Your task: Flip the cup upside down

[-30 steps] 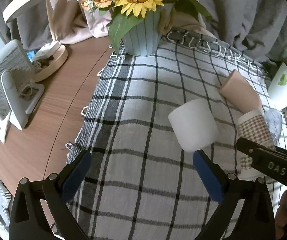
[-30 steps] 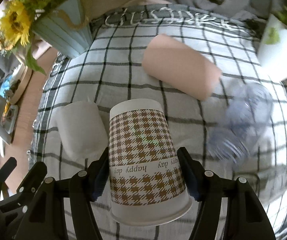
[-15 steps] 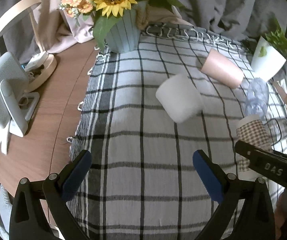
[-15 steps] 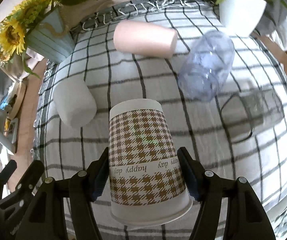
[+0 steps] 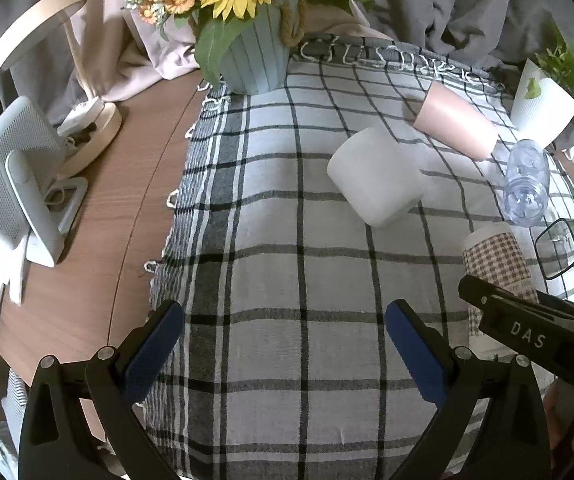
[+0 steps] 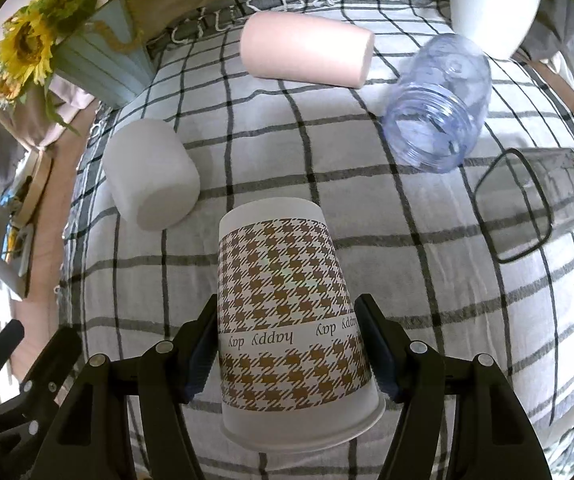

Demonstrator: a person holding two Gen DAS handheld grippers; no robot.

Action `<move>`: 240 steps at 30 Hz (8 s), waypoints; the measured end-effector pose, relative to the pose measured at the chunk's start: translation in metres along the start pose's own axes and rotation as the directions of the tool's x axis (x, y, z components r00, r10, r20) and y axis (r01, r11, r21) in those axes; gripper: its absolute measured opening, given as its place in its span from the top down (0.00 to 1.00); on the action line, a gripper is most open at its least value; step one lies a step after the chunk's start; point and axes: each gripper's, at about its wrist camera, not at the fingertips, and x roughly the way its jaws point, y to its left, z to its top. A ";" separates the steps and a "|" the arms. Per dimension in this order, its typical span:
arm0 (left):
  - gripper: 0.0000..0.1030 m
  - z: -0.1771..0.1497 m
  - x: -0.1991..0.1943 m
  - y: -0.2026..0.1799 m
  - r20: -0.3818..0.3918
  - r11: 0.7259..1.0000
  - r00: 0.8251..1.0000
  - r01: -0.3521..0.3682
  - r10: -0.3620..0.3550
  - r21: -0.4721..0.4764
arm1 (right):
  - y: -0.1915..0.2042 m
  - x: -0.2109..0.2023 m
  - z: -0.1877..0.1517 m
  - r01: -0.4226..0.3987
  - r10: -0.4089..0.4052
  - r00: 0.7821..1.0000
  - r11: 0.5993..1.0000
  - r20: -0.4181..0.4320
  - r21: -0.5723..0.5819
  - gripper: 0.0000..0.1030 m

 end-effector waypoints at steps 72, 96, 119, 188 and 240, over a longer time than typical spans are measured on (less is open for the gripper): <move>0.42 0.064 0.078 -0.152 -0.428 0.980 0.892 0.189 -0.144 0.064 | -0.164 -0.075 0.040 -0.006 -0.008 0.999 0.951 0.046 0.308 0.24; 0.43 0.070 0.067 -0.149 -0.424 0.978 0.891 0.204 -0.164 0.051 | -0.156 -0.085 0.037 -0.030 0.008 0.997 0.951 0.072 0.308 0.24; 0.49 0.084 0.051 -0.147 -0.325 0.973 0.927 0.220 -0.187 0.070 | -0.154 -0.090 0.038 -0.029 0.004 0.996 0.953 0.084 0.303 0.24; 0.00 0.034 -0.060 -0.153 0.131 0.997 0.988 0.080 -0.078 -0.015 | -0.166 -0.134 0.026 0.024 -0.050 0.975 0.992 0.214 0.122 0.13; 0.00 -0.091 -0.217 -0.097 0.421 0.996 0.903 0.082 -0.086 0.029 | -0.103 -0.259 -0.133 0.078 -0.066 0.844 0.997 0.532 -0.001 0.10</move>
